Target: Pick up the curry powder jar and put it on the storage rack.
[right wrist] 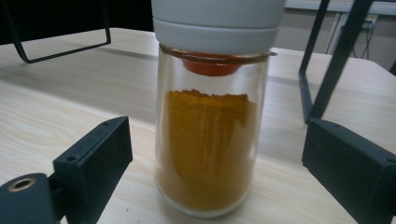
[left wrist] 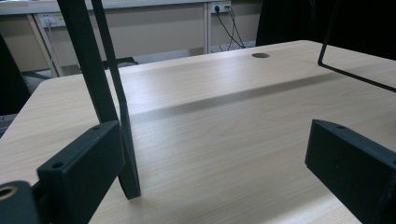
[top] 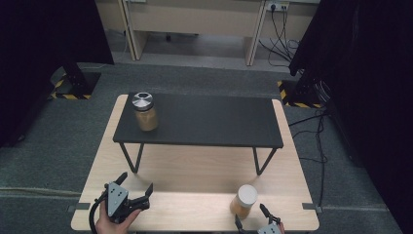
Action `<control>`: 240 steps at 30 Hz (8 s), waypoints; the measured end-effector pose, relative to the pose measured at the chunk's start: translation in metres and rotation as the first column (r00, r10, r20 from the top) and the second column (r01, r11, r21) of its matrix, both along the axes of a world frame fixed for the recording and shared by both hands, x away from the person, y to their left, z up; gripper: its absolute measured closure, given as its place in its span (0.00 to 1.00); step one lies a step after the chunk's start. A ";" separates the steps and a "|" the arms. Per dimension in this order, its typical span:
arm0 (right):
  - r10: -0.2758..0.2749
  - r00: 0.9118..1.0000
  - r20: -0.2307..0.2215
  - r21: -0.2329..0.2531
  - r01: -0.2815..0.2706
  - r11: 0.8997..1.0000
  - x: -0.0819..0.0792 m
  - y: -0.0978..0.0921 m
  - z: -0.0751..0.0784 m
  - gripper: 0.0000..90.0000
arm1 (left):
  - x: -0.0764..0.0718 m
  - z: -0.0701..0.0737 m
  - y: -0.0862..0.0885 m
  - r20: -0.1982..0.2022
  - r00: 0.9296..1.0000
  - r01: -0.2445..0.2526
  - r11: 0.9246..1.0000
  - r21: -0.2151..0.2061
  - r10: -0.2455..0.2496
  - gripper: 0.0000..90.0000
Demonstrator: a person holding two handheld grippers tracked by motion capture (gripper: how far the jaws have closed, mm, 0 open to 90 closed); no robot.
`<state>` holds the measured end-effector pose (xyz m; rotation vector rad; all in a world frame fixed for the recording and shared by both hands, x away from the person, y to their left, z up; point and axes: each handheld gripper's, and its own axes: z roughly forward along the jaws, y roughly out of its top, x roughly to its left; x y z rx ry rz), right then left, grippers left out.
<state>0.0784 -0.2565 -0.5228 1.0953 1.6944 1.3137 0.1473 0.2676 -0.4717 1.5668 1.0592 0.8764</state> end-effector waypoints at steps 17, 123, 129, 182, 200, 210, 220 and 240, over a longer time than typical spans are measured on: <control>0.041 0.999 0.010 0.032 -0.041 0.999 0.032 0.002 -0.004 0.22 | -0.001 0.002 0.002 0.006 1.000 -0.002 1.000 -0.006 0.002 0.04; 0.153 0.988 0.027 -0.096 -0.149 0.984 0.113 -0.001 0.235 0.34 | -0.002 0.004 0.000 0.021 1.000 0.016 1.000 -0.019 -0.016 0.04; 0.147 0.989 0.021 -0.085 -0.145 0.986 0.126 0.004 0.238 0.34 | -0.002 0.004 0.000 0.020 1.000 0.018 1.000 -0.022 -0.017 0.04; 0.124 0.991 -0.055 -0.053 -0.127 0.991 0.207 0.034 0.241 0.34 | -0.001 0.003 -0.002 0.011 0.999 0.036 0.999 -0.021 -0.036 0.04; 0.129 0.990 -0.050 -0.025 -0.131 0.991 0.209 0.030 0.236 0.34 | 0.000 0.002 -0.005 0.003 0.999 0.044 0.999 -0.013 -0.044 0.04; 0.127 0.991 -0.039 -0.024 -0.128 0.991 0.208 0.031 0.233 0.34 | 0.000 0.002 -0.005 0.005 0.999 0.044 0.999 -0.015 -0.044 0.04; 0.133 0.991 0.024 0.001 -0.133 0.991 0.203 0.028 0.223 0.19 | 0.000 0.002 -0.005 0.005 0.999 0.044 0.999 -0.017 -0.044 0.04; 0.109 0.993 0.046 0.049 -0.111 0.993 0.182 0.018 0.209 0.04 | 0.000 0.002 -0.005 0.006 0.999 0.044 0.999 -0.015 -0.044 0.04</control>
